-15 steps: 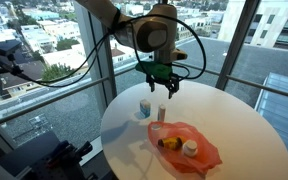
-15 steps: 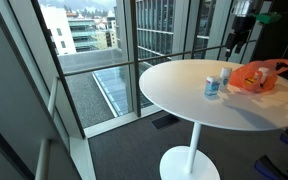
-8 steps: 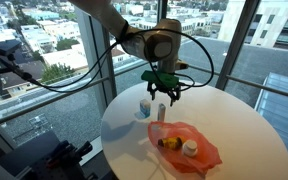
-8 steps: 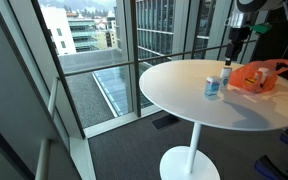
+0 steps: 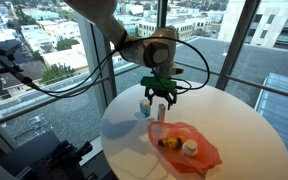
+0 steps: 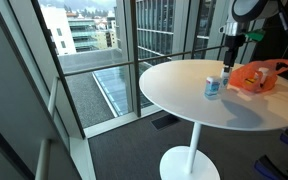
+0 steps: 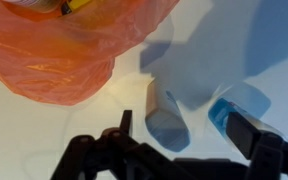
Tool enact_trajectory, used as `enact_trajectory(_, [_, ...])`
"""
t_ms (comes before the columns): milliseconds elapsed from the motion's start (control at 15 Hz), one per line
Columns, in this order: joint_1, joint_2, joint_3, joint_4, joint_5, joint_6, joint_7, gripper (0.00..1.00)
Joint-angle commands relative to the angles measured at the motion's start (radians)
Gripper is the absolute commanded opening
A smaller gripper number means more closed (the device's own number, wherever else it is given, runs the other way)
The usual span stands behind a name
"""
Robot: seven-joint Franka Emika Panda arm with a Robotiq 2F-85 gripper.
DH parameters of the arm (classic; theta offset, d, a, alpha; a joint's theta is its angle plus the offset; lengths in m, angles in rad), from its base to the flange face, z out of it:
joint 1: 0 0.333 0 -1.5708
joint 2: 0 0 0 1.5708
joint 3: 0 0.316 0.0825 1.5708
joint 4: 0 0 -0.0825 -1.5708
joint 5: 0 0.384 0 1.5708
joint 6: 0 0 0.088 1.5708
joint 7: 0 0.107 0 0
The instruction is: Pick up the longest white container from the table and put it in the orange plastic bag
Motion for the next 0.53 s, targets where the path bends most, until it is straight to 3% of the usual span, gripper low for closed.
enact_trajectory(0, [-0.006, 0.029, 0.006, 0.035, -0.025, -0.002, -0.020, 0.75])
enact_trajectory(67, [-0.007, 0.031, 0.006, 0.036, -0.026, -0.002, -0.020, 0.75])
enact_trajectory(133, [-0.007, 0.034, 0.006, 0.037, -0.026, -0.002, -0.020, 0.62])
enact_trajectory(267, [-0.007, 0.038, 0.005, 0.041, -0.028, 0.001, -0.019, 0.57])
enact_trajectory(467, [-0.009, 0.040, 0.004, 0.052, -0.028, 0.003, -0.018, 0.66])
